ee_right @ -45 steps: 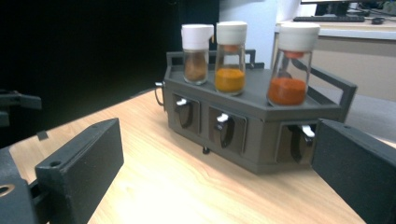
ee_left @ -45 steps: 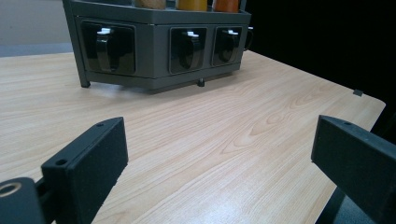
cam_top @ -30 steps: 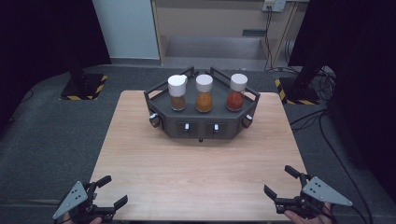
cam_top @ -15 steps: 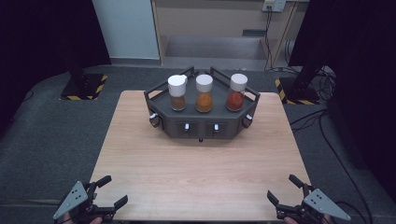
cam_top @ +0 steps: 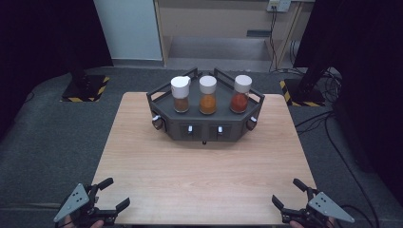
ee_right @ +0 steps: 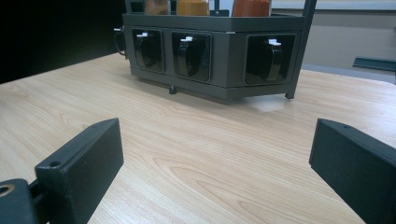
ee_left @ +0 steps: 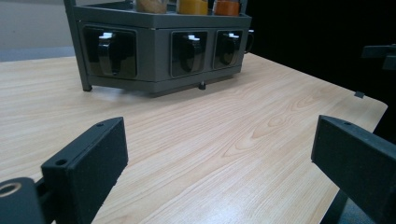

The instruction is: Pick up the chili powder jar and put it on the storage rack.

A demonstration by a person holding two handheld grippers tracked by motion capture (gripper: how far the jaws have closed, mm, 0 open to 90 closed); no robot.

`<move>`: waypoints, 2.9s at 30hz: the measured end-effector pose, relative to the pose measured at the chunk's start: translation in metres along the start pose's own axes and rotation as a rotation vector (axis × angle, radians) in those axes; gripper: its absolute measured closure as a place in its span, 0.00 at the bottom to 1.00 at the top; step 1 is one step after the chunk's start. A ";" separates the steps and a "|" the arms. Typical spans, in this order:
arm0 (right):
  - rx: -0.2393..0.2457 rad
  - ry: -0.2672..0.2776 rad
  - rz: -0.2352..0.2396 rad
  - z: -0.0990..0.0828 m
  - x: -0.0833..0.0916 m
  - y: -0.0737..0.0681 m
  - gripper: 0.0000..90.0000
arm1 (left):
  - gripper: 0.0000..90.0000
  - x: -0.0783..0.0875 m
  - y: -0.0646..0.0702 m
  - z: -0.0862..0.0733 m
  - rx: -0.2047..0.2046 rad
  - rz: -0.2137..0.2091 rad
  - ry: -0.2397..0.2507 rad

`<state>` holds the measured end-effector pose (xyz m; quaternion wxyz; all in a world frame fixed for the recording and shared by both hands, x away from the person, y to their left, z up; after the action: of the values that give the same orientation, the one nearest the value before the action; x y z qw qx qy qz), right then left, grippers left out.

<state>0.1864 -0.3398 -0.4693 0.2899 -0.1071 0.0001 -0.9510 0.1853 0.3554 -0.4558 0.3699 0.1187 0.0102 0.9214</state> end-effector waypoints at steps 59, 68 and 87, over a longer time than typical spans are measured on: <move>-0.078 0.077 -0.020 -0.007 0.004 0.009 0.01 | 0.03 0.007 -0.006 0.000 0.018 0.016 0.032; -0.087 0.075 -0.018 -0.008 0.006 0.010 0.01 | 0.03 0.006 -0.005 0.000 0.015 0.011 0.031; -0.080 0.068 -0.012 -0.009 0.007 0.010 0.02 | 0.03 0.006 -0.004 0.000 0.006 0.004 0.022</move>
<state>0.1850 -0.3526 -0.4770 0.2796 -0.0864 0.0473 -0.9550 0.1839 0.3620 -0.4550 0.3674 0.1094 0.0166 0.9235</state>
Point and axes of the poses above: each handheld gripper's, and its own axes: x roughly backward along the jaws, z roughly out of its top, y roughly to its right, the point moved 8 cm from there along -x, roughly forward along the jaws, and after that the axes turned 2 degrees about -x, right-handed, at the moved point
